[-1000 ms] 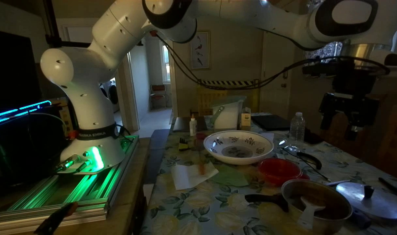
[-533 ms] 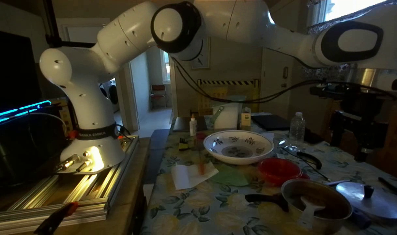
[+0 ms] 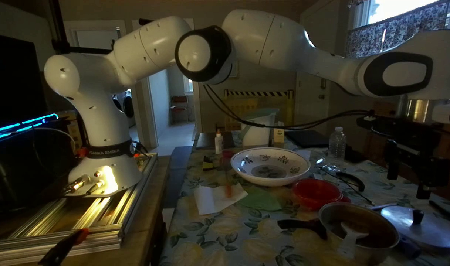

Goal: Put the silver lid on top of the silver pot.

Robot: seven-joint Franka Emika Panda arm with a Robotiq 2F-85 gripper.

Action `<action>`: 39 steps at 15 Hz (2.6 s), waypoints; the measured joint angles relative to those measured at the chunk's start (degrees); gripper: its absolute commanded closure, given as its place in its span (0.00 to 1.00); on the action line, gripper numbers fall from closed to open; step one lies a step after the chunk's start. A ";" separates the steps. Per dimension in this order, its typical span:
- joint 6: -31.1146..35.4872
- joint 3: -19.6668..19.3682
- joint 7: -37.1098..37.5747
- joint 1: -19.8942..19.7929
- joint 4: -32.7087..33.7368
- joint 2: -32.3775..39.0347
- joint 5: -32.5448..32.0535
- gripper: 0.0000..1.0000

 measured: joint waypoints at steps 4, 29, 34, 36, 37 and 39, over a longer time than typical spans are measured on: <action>0.33 0.11 0.00 0.01 0.81 0.60 0.00 0.00; 20.61 4.29 -4.50 -1.31 0.87 8.34 0.09 0.00; 23.75 7.25 -8.05 -2.23 0.88 9.24 0.11 0.00; 24.50 7.70 -9.00 -2.27 0.88 9.42 0.11 0.00; 24.84 7.73 -9.26 -2.27 0.88 9.50 0.11 0.00; 25.51 7.73 -9.55 -2.33 0.88 9.70 0.11 0.00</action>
